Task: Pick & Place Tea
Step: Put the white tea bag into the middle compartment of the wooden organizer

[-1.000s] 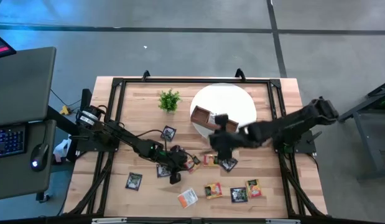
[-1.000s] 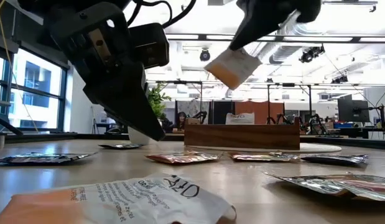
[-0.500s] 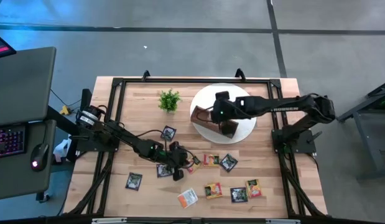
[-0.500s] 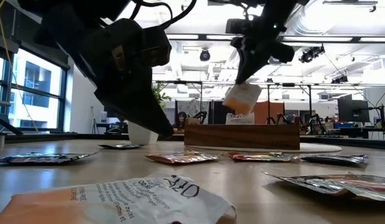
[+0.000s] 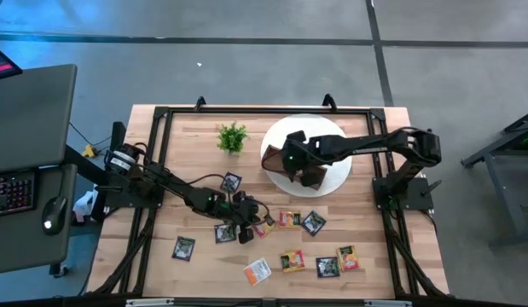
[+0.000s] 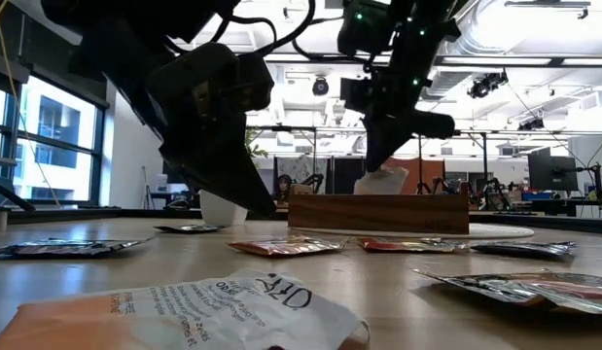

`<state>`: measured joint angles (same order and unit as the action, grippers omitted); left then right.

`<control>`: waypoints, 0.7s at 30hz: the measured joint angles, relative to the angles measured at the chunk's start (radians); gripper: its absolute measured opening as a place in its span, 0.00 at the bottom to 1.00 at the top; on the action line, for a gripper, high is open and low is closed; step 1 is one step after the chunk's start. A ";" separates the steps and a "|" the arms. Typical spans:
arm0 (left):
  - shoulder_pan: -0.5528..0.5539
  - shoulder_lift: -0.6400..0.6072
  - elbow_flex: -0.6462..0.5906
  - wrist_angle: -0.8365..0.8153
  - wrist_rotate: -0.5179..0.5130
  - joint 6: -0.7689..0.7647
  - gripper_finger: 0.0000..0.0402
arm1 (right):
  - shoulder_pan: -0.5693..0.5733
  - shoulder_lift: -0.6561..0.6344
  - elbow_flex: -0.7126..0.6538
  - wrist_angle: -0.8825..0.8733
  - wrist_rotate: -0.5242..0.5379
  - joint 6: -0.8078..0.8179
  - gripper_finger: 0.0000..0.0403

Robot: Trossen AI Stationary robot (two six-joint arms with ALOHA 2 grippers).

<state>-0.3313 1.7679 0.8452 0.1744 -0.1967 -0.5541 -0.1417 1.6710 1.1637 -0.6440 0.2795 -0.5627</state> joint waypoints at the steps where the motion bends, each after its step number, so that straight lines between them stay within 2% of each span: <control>1: 0.000 0.000 0.000 -0.003 0.000 0.000 0.00 | 0.000 -0.001 0.000 0.007 0.001 0.000 0.01; 6: 0.000 0.000 0.000 -0.007 -0.001 0.000 0.00 | 0.000 -0.003 0.000 0.036 0.027 -0.022 0.08; 15: 0.000 0.000 0.000 -0.005 0.010 0.000 0.00 | 0.031 -0.009 0.000 0.086 0.064 0.015 0.30; 21: -0.003 0.000 0.023 -0.010 0.139 0.090 0.01 | 0.158 -0.010 0.000 0.084 0.055 0.161 0.42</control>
<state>-0.3340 1.7679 0.8680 0.1641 -0.0578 -0.4638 0.0168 1.6611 1.1641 -0.5603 0.3342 -0.4014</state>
